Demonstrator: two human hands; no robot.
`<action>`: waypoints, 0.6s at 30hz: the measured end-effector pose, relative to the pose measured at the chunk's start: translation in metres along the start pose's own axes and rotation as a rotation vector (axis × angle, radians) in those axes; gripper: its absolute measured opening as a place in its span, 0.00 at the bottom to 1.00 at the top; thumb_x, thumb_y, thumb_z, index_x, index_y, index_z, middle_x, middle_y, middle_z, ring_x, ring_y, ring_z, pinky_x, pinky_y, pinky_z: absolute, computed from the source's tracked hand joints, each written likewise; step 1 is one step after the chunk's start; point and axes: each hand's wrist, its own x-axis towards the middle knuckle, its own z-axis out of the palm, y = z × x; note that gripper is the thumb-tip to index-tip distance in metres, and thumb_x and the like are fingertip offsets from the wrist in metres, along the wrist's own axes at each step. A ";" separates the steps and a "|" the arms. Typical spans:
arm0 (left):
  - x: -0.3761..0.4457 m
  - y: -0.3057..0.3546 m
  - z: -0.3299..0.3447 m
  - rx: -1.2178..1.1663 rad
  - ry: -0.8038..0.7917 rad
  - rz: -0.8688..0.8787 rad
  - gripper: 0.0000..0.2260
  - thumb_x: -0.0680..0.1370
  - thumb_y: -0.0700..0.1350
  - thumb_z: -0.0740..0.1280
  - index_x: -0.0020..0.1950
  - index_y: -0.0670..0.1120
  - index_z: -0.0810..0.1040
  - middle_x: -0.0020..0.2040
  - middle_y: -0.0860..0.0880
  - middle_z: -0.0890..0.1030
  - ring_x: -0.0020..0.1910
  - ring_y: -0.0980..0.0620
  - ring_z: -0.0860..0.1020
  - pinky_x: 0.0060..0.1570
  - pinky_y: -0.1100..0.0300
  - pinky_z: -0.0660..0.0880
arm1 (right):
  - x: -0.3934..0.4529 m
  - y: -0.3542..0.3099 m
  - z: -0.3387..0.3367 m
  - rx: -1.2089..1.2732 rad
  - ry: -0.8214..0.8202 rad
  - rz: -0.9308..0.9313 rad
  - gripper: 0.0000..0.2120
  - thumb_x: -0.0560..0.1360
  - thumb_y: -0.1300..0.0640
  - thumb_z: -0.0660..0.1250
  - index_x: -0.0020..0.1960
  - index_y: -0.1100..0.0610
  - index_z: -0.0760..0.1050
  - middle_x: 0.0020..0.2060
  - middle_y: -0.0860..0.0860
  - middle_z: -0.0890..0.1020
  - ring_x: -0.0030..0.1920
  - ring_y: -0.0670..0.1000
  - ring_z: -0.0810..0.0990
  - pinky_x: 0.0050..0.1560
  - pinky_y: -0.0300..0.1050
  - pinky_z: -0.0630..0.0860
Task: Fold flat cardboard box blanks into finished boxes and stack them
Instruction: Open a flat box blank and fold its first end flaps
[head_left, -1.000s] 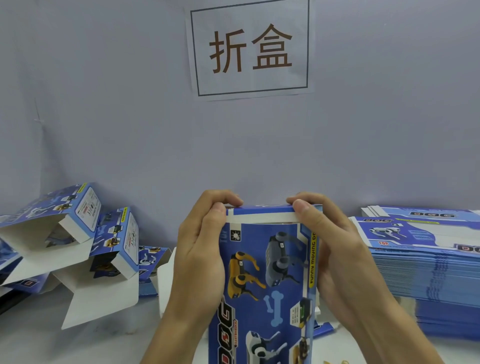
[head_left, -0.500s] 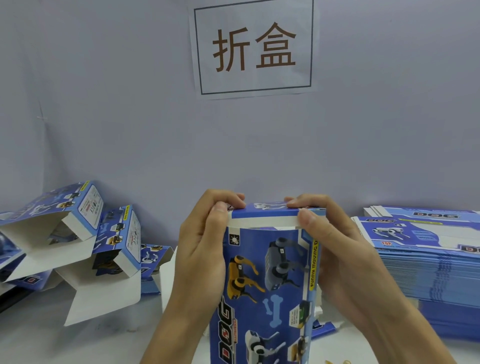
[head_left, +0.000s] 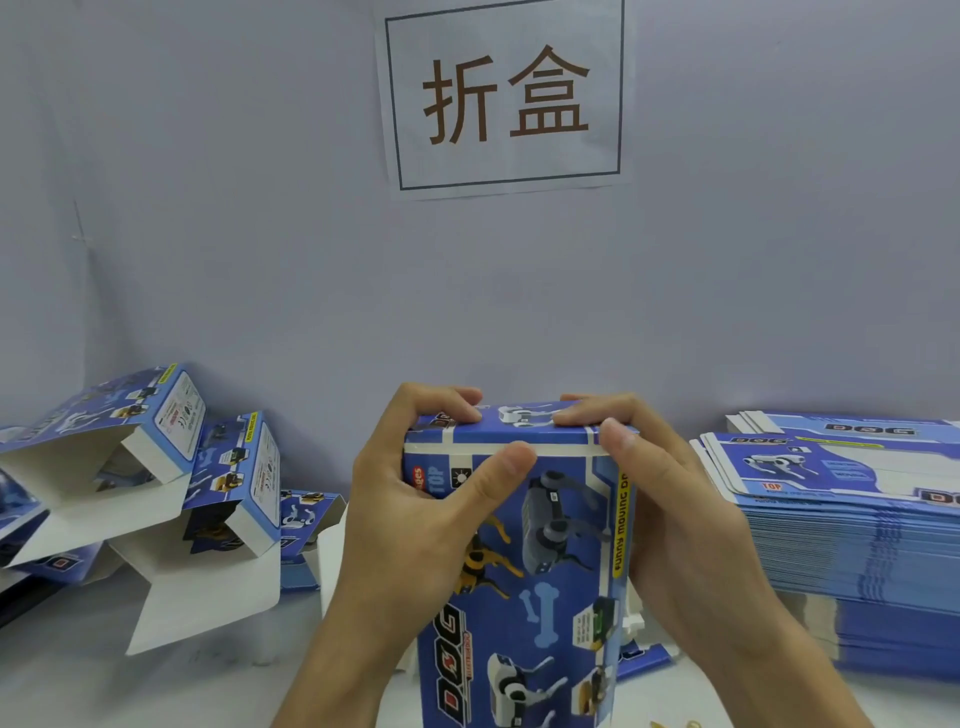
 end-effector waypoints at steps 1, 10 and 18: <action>0.000 0.000 0.000 -0.008 -0.014 0.008 0.16 0.65 0.54 0.78 0.49 0.56 0.79 0.58 0.59 0.81 0.52 0.51 0.85 0.38 0.57 0.83 | -0.001 0.000 0.000 -0.005 -0.022 -0.006 0.16 0.71 0.43 0.75 0.50 0.52 0.80 0.54 0.47 0.84 0.53 0.54 0.86 0.44 0.45 0.83; -0.002 -0.003 0.002 -0.077 -0.107 0.047 0.08 0.66 0.53 0.76 0.42 0.53 0.84 0.61 0.53 0.81 0.63 0.47 0.80 0.41 0.51 0.84 | -0.003 0.009 -0.010 -0.025 0.119 -0.077 0.20 0.60 0.40 0.82 0.42 0.52 0.84 0.67 0.47 0.77 0.63 0.59 0.80 0.47 0.54 0.83; 0.000 -0.004 0.001 0.040 -0.037 0.070 0.06 0.68 0.54 0.73 0.41 0.54 0.84 0.59 0.57 0.81 0.58 0.52 0.82 0.38 0.58 0.83 | -0.003 0.012 -0.007 -0.064 0.130 -0.129 0.18 0.61 0.39 0.81 0.41 0.52 0.86 0.67 0.48 0.77 0.67 0.60 0.77 0.48 0.56 0.83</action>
